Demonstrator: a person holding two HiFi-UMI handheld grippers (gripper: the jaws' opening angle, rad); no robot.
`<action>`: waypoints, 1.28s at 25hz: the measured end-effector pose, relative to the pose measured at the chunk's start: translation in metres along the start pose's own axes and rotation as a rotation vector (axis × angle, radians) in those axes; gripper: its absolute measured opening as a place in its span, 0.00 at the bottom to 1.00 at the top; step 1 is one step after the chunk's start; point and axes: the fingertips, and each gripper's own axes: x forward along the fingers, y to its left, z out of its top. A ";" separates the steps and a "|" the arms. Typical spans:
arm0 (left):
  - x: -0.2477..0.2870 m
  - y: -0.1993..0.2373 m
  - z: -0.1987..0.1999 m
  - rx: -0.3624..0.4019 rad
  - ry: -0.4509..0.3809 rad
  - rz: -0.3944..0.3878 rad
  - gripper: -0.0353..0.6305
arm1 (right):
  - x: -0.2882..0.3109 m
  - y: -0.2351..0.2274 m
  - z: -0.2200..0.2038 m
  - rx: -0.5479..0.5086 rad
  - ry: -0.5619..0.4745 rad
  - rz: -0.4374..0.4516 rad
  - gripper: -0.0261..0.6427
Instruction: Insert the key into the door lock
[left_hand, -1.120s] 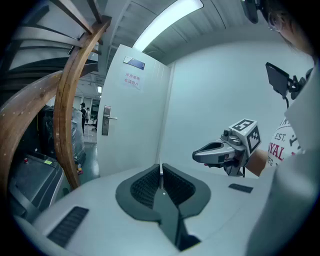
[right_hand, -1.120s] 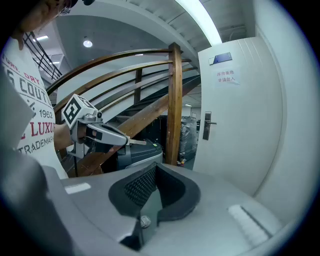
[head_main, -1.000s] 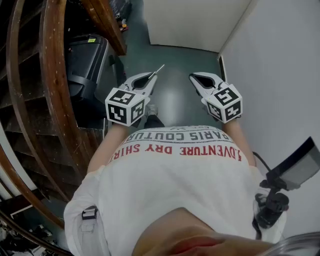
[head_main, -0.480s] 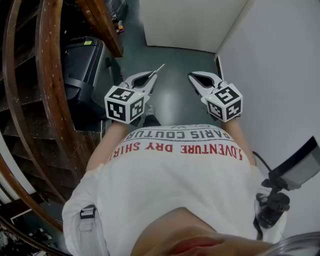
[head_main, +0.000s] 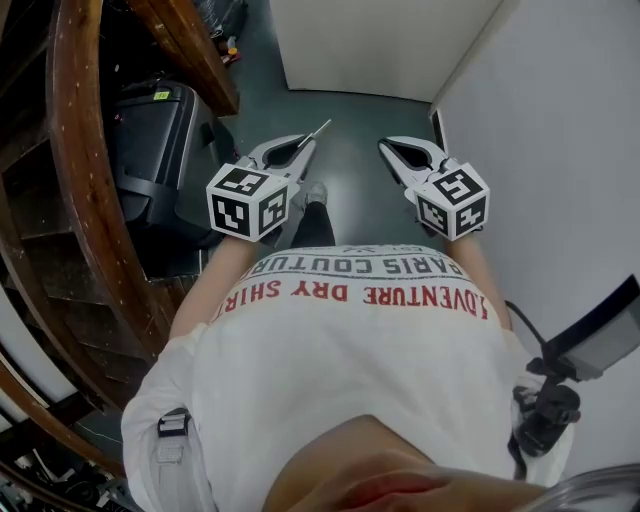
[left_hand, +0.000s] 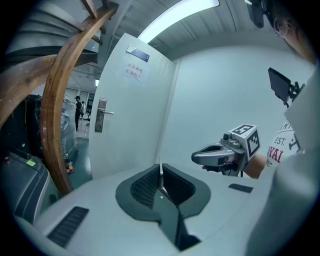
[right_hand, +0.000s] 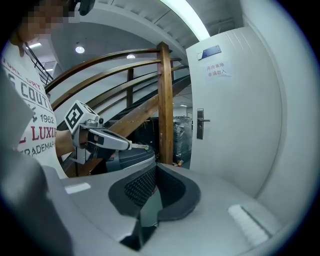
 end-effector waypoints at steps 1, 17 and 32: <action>0.011 0.010 0.003 0.000 0.004 -0.002 0.09 | 0.011 -0.011 0.000 0.005 0.002 -0.001 0.04; 0.238 0.288 0.131 -0.056 0.095 -0.023 0.09 | 0.285 -0.271 0.102 0.062 0.013 -0.039 0.04; 0.312 0.390 0.184 -0.098 0.044 -0.002 0.09 | 0.387 -0.364 0.153 -0.007 -0.065 -0.009 0.06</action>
